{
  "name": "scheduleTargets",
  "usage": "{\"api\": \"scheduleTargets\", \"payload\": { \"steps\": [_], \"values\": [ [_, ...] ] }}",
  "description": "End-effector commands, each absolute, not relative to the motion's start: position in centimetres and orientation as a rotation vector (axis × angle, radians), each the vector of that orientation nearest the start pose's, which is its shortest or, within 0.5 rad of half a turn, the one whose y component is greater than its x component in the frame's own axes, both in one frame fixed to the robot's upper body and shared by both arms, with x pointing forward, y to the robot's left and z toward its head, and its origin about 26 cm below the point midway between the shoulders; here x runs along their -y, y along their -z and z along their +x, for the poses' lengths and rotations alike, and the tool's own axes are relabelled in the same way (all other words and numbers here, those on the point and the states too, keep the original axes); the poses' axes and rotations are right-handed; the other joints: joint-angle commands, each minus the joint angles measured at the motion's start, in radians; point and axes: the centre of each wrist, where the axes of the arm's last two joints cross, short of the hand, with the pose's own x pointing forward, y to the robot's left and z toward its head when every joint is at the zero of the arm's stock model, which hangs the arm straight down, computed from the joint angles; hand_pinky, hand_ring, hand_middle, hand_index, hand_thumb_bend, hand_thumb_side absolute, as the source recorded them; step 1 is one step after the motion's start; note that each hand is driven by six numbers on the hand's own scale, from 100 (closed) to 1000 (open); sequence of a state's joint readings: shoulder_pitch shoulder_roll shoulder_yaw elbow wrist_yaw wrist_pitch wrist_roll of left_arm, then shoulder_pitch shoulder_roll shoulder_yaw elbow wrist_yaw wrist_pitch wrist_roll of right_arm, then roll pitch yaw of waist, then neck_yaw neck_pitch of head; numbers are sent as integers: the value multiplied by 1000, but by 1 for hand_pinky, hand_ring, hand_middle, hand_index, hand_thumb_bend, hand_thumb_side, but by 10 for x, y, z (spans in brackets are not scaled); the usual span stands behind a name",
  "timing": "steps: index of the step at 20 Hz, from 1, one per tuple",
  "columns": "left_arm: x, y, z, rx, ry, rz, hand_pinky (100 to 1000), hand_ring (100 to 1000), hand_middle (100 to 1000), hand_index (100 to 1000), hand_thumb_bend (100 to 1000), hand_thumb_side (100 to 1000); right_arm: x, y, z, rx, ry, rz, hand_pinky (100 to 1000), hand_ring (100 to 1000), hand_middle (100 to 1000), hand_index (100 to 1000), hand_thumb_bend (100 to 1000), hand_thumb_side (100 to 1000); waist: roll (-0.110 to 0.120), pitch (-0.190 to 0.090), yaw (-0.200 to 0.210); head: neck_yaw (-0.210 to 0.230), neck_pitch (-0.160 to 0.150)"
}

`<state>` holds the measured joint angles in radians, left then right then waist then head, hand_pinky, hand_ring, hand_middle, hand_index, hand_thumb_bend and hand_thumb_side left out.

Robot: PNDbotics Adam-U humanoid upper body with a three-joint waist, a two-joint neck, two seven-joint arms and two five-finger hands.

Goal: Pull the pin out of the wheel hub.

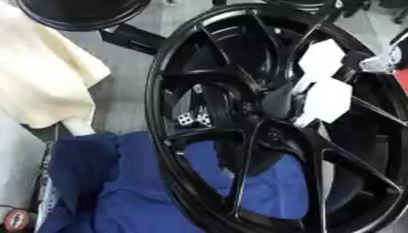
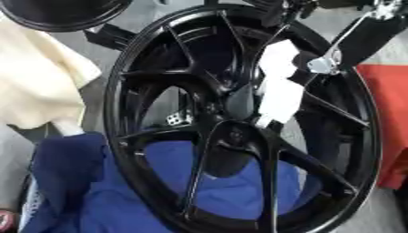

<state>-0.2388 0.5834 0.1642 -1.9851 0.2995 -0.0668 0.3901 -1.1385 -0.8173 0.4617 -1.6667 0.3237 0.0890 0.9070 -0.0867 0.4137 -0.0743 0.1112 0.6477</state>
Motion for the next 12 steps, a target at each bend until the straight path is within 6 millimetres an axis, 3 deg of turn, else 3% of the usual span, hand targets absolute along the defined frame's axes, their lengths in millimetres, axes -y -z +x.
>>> {"api": "scheduleTargets", "payload": {
  "steps": [1,12],
  "values": [
    [-339,-238,285,2371,-105,383,751,756,625,755,100,718,212,-401,348,1440,-1988,-743,885,899,886,920,186,100,5,-14,1,1,-12],
    [-338,-239,285,2373,-107,375,752,756,622,754,100,721,213,-399,351,1434,-1987,-727,882,899,887,917,192,100,1,2,9,3,-18]
  ]
}}
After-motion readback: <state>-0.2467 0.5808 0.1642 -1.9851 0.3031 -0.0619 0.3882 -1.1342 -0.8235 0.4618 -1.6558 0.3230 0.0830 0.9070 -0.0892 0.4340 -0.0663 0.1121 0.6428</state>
